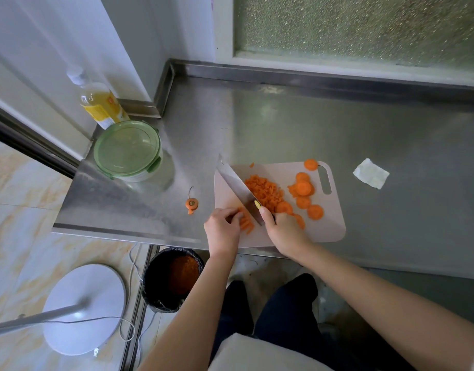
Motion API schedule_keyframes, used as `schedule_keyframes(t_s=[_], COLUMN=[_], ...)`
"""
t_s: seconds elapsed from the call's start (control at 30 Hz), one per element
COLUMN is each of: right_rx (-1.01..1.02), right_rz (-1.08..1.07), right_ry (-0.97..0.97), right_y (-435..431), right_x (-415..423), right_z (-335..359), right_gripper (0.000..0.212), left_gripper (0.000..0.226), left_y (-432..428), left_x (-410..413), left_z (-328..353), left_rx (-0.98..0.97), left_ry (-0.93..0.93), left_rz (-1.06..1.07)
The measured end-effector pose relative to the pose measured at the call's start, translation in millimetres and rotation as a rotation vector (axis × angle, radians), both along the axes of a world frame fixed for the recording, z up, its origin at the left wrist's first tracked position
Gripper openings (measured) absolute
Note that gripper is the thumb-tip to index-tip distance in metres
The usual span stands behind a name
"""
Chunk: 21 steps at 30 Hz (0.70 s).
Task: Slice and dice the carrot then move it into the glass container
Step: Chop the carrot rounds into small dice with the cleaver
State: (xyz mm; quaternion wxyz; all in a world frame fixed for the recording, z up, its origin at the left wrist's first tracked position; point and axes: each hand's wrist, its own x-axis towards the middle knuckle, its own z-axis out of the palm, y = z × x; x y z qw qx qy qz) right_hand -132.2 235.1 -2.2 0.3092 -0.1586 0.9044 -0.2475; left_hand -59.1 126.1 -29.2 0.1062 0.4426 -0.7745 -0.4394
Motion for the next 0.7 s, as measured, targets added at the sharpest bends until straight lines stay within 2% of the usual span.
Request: schedule_keyframes(t_s=[0.2, 0.43, 0.7], right_rx=[-0.026, -0.105, -0.042], right_rz=[0.002, 0.013, 0.050], right_ry=[-0.013, -0.059, -0.033], right_y=[2, 10, 11], right_x=[1, 9, 17], right_z=[8, 10, 12], right_gripper=[0.057, 0.057, 0.060], left_gripper=[0.020, 0.017, 0.012], left_y=[0, 1, 1], left_x=[2, 5, 5], left_z=[0, 0, -1], left_rx=[0.008, 0.032, 0.016], left_ry=[0.018, 0.014, -0.004], left_rz=[0.001, 0.028, 0.025])
